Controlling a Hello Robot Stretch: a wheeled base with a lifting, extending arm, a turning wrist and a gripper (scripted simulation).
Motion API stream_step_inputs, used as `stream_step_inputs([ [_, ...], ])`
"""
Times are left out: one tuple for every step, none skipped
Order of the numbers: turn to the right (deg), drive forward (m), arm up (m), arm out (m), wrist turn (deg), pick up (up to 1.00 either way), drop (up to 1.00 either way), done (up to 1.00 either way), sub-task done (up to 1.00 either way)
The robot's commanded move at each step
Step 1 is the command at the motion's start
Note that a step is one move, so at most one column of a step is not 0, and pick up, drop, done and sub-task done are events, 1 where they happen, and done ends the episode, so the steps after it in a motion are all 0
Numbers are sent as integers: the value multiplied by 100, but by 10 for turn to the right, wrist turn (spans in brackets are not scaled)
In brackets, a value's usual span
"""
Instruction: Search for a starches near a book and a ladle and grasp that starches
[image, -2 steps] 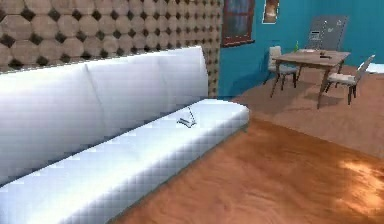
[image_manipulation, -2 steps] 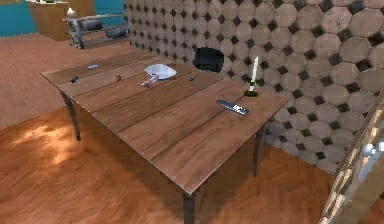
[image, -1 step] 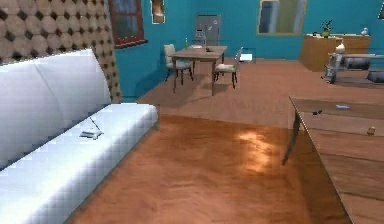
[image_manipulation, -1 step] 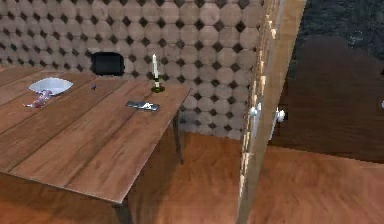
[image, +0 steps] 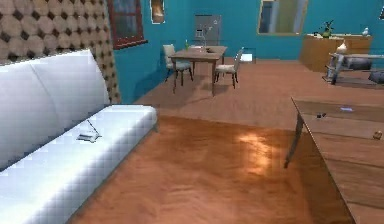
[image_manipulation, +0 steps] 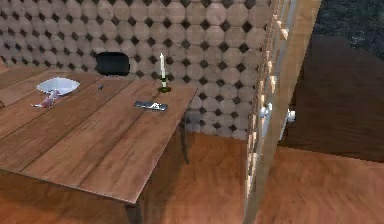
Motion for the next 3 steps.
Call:
stream_step_inputs([
  [120, 0, 0, 0, 0, 0, 0, 0, 0],
  [0, 100, 0, 0, 0, 0, 0, 0, 0],
  [30, 0, 0, 0, 0, 0, 0, 0, 0],
])
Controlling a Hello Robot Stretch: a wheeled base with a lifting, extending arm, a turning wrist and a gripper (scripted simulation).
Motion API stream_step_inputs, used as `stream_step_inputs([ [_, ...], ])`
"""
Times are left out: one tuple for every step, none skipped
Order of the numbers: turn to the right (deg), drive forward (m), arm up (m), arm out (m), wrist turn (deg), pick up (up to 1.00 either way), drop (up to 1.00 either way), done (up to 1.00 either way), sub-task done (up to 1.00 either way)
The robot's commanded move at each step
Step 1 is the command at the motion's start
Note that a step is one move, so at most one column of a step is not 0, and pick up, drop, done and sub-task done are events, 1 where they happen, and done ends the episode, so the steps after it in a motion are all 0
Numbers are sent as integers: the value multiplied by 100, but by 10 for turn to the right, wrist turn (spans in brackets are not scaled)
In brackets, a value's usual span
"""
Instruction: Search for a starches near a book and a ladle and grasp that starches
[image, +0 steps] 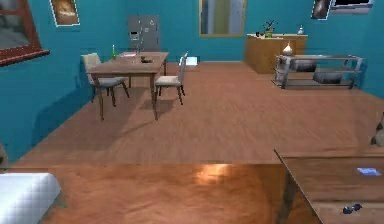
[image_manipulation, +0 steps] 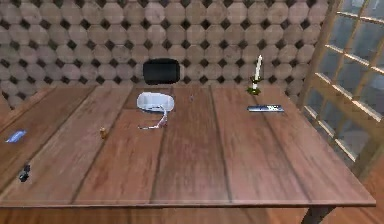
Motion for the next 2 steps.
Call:
stream_step_inputs([
  [0, 100, 0, 0, 0, 0, 0, 0, 0],
  [90, 0, 0, 0, 0, 0, 0, 0, 0],
])
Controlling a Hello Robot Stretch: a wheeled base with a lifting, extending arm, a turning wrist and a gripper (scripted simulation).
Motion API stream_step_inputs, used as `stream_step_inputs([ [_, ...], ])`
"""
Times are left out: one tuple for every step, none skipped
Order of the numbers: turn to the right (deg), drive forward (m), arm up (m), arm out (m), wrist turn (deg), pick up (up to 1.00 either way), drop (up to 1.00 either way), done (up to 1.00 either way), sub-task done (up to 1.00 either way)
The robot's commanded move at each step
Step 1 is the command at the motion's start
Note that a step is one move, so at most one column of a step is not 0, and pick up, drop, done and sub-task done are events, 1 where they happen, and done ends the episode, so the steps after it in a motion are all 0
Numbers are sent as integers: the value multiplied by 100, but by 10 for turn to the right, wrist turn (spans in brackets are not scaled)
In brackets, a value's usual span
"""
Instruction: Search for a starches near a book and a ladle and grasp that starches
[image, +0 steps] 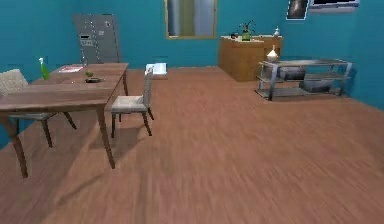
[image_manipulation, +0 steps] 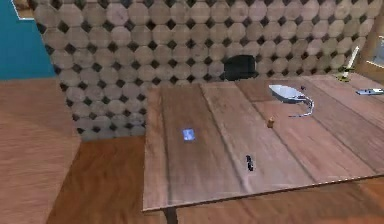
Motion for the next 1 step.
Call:
stream_step_inputs([
  [0, 15, 0, 0, 0, 0, 0, 0, 0],
])
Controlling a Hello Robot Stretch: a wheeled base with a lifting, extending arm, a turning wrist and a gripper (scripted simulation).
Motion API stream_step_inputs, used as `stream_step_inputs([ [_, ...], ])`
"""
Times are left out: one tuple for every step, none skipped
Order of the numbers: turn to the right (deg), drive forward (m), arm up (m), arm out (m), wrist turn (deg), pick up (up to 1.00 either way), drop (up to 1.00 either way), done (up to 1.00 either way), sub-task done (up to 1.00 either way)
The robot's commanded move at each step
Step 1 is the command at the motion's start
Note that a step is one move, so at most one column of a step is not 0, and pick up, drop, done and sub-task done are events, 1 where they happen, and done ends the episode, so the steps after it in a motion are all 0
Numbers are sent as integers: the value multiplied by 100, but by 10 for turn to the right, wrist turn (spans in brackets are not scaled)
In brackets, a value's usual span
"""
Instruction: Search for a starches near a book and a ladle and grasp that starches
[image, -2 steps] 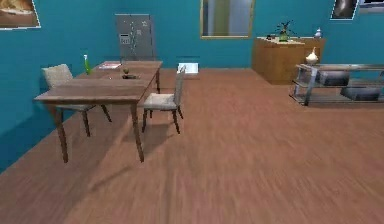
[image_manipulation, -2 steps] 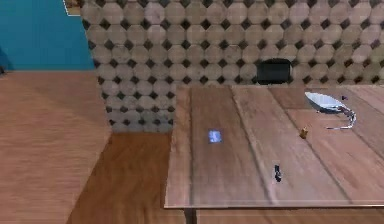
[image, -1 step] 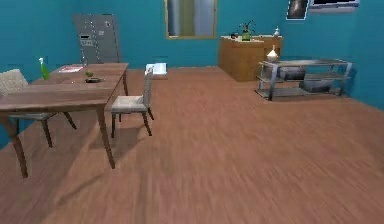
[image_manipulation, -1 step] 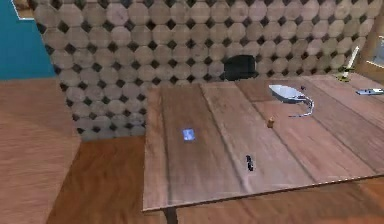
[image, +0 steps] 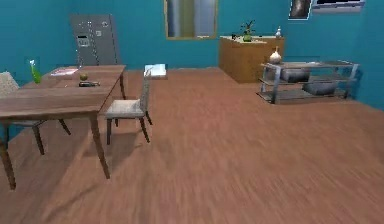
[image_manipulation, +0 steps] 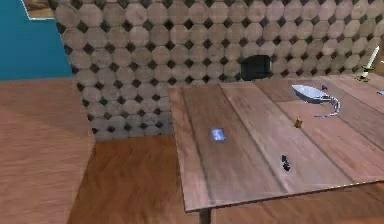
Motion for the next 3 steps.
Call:
stream_step_inputs([
  [60, 0, 0, 0, 0, 0, 0, 0, 0],
  [0, 100, 0, 0, 0, 0, 0, 0, 0],
  [0, 100, 0, 0, 0, 0, 0, 0, 0],
])
